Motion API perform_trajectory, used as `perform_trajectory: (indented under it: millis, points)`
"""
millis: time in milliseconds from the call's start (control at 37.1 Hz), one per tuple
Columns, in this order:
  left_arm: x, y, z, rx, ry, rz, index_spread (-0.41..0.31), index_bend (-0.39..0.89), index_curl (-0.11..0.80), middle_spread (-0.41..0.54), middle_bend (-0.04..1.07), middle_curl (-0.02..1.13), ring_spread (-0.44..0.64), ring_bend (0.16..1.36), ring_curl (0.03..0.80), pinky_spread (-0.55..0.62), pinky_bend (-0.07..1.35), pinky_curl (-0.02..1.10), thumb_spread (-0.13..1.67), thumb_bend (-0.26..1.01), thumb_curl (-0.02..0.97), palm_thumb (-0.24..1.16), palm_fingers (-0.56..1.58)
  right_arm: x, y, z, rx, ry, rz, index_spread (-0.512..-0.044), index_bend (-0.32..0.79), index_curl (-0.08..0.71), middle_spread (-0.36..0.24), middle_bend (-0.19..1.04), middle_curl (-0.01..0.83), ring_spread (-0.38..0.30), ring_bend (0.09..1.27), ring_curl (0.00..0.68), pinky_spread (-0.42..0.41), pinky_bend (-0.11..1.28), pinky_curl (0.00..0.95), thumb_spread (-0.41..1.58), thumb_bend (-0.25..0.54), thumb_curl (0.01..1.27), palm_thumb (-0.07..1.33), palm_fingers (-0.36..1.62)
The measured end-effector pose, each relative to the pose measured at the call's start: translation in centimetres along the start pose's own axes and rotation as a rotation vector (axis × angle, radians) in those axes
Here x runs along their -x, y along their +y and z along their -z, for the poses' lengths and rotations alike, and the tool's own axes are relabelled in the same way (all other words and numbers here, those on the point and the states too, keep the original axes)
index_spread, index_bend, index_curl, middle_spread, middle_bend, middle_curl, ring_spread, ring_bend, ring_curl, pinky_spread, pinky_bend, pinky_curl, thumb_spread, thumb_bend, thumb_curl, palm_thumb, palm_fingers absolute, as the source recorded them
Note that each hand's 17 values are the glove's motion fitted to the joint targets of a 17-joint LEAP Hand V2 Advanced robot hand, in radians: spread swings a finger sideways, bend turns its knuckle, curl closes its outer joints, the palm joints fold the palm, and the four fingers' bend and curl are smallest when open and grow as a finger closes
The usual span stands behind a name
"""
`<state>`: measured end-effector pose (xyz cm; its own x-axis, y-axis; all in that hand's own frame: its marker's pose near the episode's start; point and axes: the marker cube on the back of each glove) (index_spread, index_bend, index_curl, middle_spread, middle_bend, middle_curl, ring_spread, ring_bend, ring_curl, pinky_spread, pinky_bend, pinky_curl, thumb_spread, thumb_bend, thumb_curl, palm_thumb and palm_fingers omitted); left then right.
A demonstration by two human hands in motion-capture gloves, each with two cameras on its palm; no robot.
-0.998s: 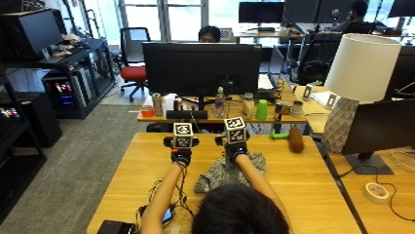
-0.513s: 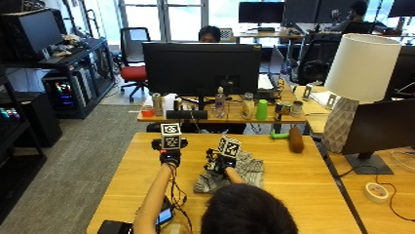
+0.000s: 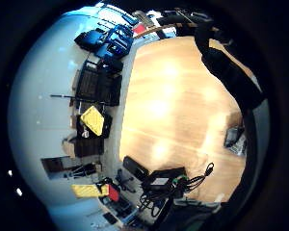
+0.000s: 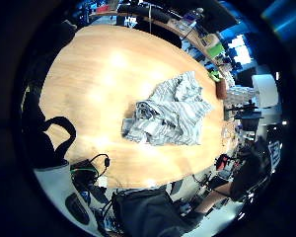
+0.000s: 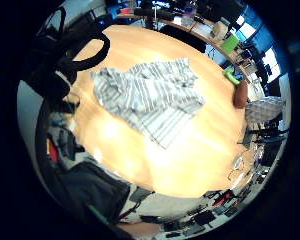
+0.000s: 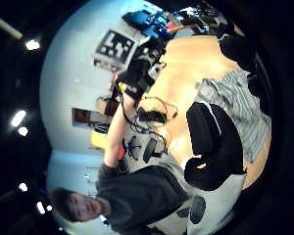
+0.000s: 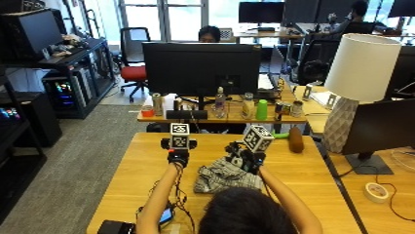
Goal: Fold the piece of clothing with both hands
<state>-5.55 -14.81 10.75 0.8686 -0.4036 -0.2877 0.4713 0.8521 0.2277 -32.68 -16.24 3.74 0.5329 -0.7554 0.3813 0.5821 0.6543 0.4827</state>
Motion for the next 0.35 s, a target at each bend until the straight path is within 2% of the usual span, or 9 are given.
perform_trajectory:
  millis: [81,162,216,270,351]
  points:
    - [-0.6,0.5,0.0,0.014,-0.012,-0.005,-0.126,0.26,0.455,0.060,0.11,0.22,0.01,0.50,0.332,0.07,0.44,0.35,1.59,0.56,0.678,0.78,0.49,-0.1,6.2,0.8,0.151,-0.035,-0.154,-0.292,0.10,0.153,-0.062,0.19,0.370,-0.130,0.67,0.397,-0.165,0.75,0.375,1.23,-0.012,0.33,0.83,0.82]
    - [-1.3,0.4,-0.4,0.017,-0.017,-0.029,-0.126,0.25,0.457,0.061,0.11,0.21,0.01,0.50,0.334,0.07,0.45,0.35,1.59,0.57,0.691,0.77,0.49,-1.6,11.0,1.1,0.155,0.015,-0.215,-0.288,0.10,0.158,-0.064,0.21,0.379,-0.130,0.65,0.389,-0.160,0.72,0.365,1.25,-0.011,0.32,0.83,0.86]
    - [-1.5,1.1,0.2,0.000,-0.027,-0.030,-0.122,0.25,0.459,0.062,0.11,0.21,0.01,0.50,0.335,0.07,0.45,0.36,1.59,0.57,0.699,0.76,0.49,-3.2,13.0,0.8,0.155,0.039,-0.248,-0.287,0.10,0.164,-0.070,0.22,0.385,-0.131,0.63,0.386,-0.156,0.70,0.360,1.25,-0.011,0.32,0.83,0.89]
    - [-1.4,3.4,2.1,-0.032,-0.039,-0.028,-0.121,0.25,0.461,0.063,0.11,0.21,0.01,0.50,0.335,0.07,0.45,0.36,1.59,0.58,0.707,0.75,0.49,-5.2,14.4,0.3,0.159,0.053,-0.283,-0.286,0.10,0.168,-0.073,0.22,0.390,-0.131,0.62,0.384,-0.155,0.69,0.356,1.26,-0.011,0.32,0.83,0.90]
    - [-1.7,5.8,3.9,-0.035,-0.033,-0.070,-0.119,0.24,0.463,0.063,0.11,0.21,0.02,0.50,0.334,0.07,0.45,0.36,1.59,0.58,0.714,0.74,0.49,-7.9,15.8,-0.2,0.145,0.065,-0.337,-0.279,0.09,0.173,-0.075,0.21,0.395,-0.131,0.61,0.387,-0.154,0.67,0.356,1.27,-0.008,0.32,0.83,0.91]
